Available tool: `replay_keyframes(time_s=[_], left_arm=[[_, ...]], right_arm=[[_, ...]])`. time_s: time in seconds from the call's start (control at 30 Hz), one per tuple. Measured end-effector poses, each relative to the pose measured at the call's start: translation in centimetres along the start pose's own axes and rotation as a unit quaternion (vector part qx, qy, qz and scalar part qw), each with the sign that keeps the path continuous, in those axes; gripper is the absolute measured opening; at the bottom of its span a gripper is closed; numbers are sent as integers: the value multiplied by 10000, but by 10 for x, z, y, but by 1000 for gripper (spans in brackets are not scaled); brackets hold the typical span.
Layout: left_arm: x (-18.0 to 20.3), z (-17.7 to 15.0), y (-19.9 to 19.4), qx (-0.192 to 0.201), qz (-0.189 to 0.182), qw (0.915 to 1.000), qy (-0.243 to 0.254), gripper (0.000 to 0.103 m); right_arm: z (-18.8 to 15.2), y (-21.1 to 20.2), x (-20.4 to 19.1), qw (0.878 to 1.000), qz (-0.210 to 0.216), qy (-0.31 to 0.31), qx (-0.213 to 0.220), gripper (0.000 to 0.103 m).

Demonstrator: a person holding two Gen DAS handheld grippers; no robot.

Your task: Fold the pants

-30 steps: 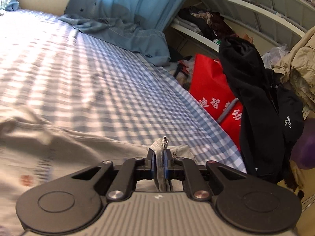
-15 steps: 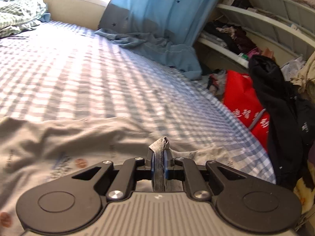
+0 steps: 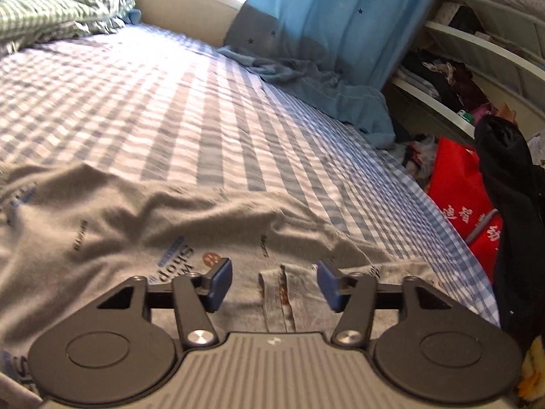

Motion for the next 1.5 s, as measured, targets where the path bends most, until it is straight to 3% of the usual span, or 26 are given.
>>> replay_keyframes(time_s=[0.07,0.13,0.27,0.5,0.7,0.97,1.03,1.27,1.33,1.4,1.5], left_arm=[[5,3,-2,114,191,9996,159,84],[16,4,0,197,315,9985,403,91],[38,-7,15,121,396,9963,747,96],[43,-31,44,26,1104,9871,1156,98],[40,-32,41,69,961,9908,952,102],[44,-33,46,-55,1130,9866,1178,103],[45,-33,46,-49,1120,9869,1163,103],[41,-31,46,-20,1051,9884,1101,103],[40,-31,46,-22,1048,9883,1104,103],[41,-31,46,-28,1061,9880,1119,103],[42,-31,46,-39,1081,9876,1139,103]], right_arm=[[-2,-9,11,9999,-107,74,75,64],[-7,-19,26,9990,-408,130,149,83],[-23,-33,77,9923,-1189,303,192,103],[-60,-37,175,9682,-2371,795,-20,102],[-97,-27,238,9308,-3439,1157,-433,102],[-137,-36,280,8970,-3829,2107,-656,102],[-124,-38,282,9014,-3890,1843,-462,102],[-66,8,266,9480,-3106,685,-137,102],[-64,28,266,9501,-3096,288,-251,102],[-71,51,269,9475,-3119,50,-701,102],[-73,59,277,9506,-2965,246,-882,102]])
Point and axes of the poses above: each gripper's, at about its wrist camera, not at the fingertips, and y roughly the way its jaws point, x to its right, z to its top, the point moved 8 cm from there along y, roughly the way its jaws point, and after that the axes turned 6 degrees about y, right-handed, at the moved point
